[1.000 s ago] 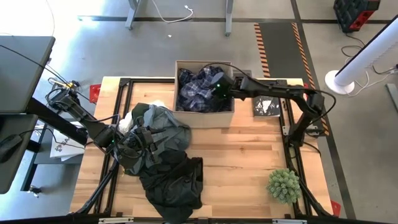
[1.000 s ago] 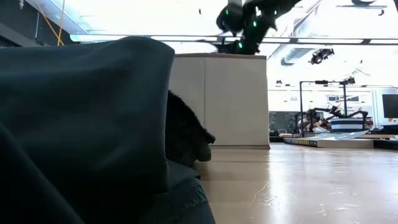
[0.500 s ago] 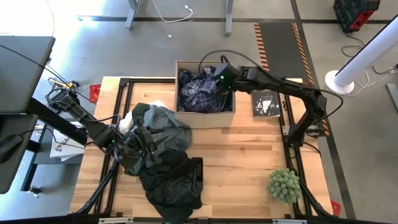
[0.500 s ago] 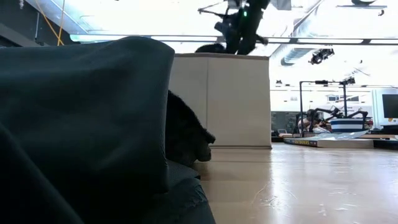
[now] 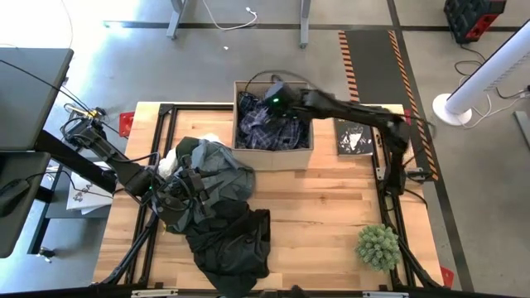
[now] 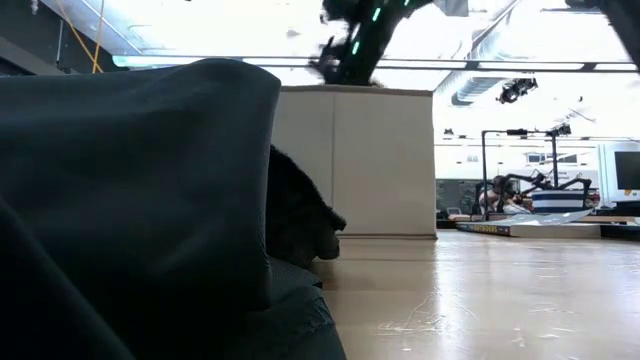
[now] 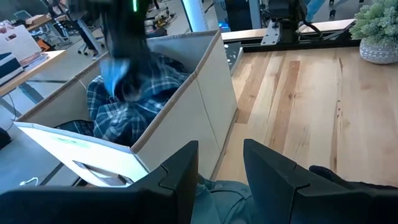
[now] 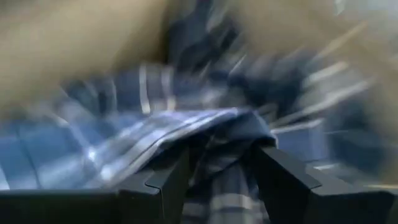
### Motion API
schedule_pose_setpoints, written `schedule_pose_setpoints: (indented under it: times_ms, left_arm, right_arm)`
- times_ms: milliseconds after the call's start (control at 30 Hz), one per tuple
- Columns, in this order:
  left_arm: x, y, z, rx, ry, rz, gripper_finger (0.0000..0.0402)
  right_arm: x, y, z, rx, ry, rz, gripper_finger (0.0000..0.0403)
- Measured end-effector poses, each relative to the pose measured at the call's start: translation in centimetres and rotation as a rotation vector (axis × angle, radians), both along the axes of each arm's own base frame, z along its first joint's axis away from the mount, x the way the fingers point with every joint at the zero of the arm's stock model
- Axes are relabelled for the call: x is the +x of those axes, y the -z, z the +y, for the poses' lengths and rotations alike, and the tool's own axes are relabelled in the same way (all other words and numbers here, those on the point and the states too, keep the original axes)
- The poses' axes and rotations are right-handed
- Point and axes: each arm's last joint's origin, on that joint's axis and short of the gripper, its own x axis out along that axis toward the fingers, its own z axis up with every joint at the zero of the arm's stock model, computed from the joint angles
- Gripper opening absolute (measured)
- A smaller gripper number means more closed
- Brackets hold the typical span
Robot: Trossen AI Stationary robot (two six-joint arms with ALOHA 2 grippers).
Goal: Sort clothes
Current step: Put the blue pattern pajama into the laundry organizer
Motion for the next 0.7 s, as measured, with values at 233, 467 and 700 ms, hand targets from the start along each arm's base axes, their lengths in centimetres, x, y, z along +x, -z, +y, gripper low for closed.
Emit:
schedule_pose_setpoints:
  times_ms: [233, 467, 700]
  left_arm:
    - [0.0, 0.0, 0.0, 0.001, 0.0, 0.001, 0.0124]
    - [0.0, 0.0, 0.0, 0.001, 0.004, 0.007, 0.0124]
    - [0.0, 0.1, 0.0, 0.004, 0.004, 0.012, 0.0124]
  right_arm:
    - [2.8, 12.3, -2.3, 0.208, -0.031, 0.266, 0.0169]
    - [1.4, 14.9, -3.3, 0.378, -0.032, 0.374, 0.0169]
    - [-0.1, 5.8, -3.0, 0.324, 0.013, 0.343, 0.0169]
